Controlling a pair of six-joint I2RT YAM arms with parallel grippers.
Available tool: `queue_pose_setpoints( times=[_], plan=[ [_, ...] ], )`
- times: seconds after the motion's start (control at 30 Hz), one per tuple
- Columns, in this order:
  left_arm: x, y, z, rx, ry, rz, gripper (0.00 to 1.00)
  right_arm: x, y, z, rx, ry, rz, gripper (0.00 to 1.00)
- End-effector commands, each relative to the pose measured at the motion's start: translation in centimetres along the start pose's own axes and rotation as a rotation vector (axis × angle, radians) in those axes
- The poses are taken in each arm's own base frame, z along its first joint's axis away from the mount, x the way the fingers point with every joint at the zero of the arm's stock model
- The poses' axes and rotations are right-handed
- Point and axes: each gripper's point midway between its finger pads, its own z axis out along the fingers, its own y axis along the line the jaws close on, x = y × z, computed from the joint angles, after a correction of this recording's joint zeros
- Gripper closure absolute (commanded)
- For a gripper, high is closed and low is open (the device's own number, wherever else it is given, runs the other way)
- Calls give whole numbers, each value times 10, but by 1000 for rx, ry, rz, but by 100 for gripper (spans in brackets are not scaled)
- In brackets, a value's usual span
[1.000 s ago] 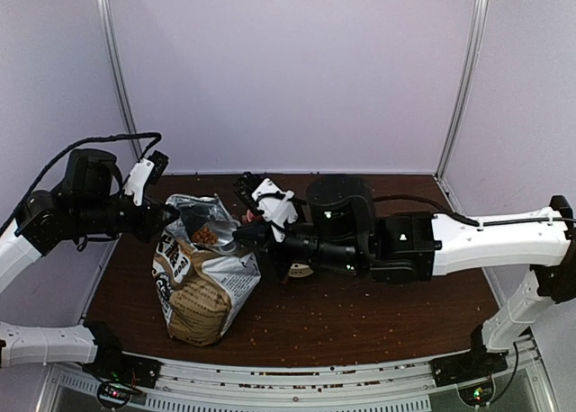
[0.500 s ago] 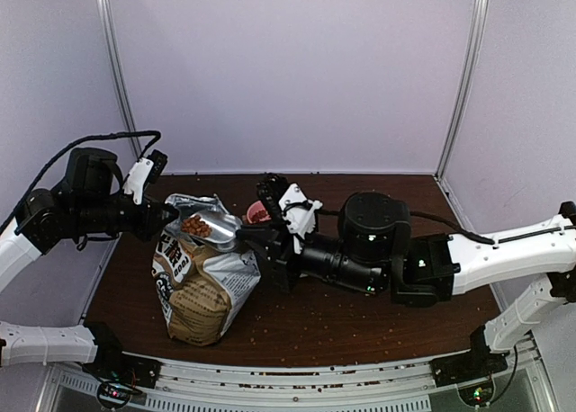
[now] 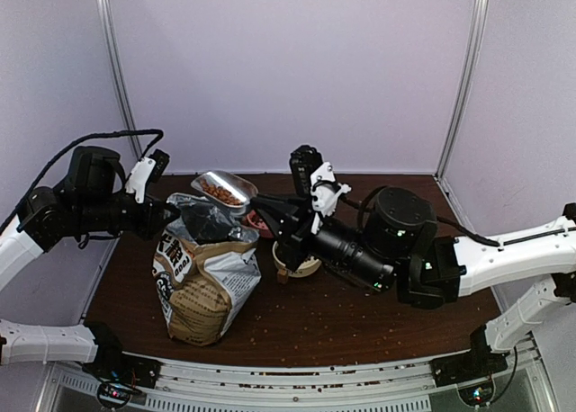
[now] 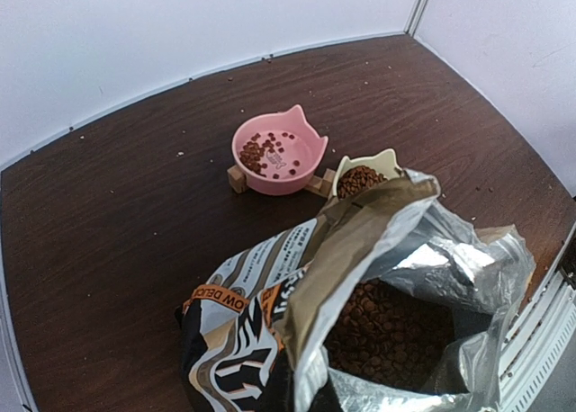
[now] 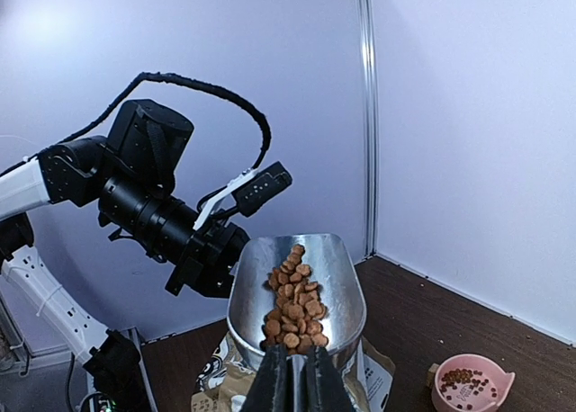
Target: Serve the pet food
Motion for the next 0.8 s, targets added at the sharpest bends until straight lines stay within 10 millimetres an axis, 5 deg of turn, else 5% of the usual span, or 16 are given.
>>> queue_pose_setpoints(
  times=[0.0, 0.4, 0.77],
  plan=[
    [-32, 8, -8, -39, -110, -21, 100, -15, -38, -4, 116, -10, 19, 100],
    [-26, 44, -23, -132, -136, -85, 100, 55, -132, 12, 271, 227, 19, 100],
    [-23, 43, -26, -128, -129, -61, 100, 128, -179, 39, 369, 463, 33, 100]
  ],
)
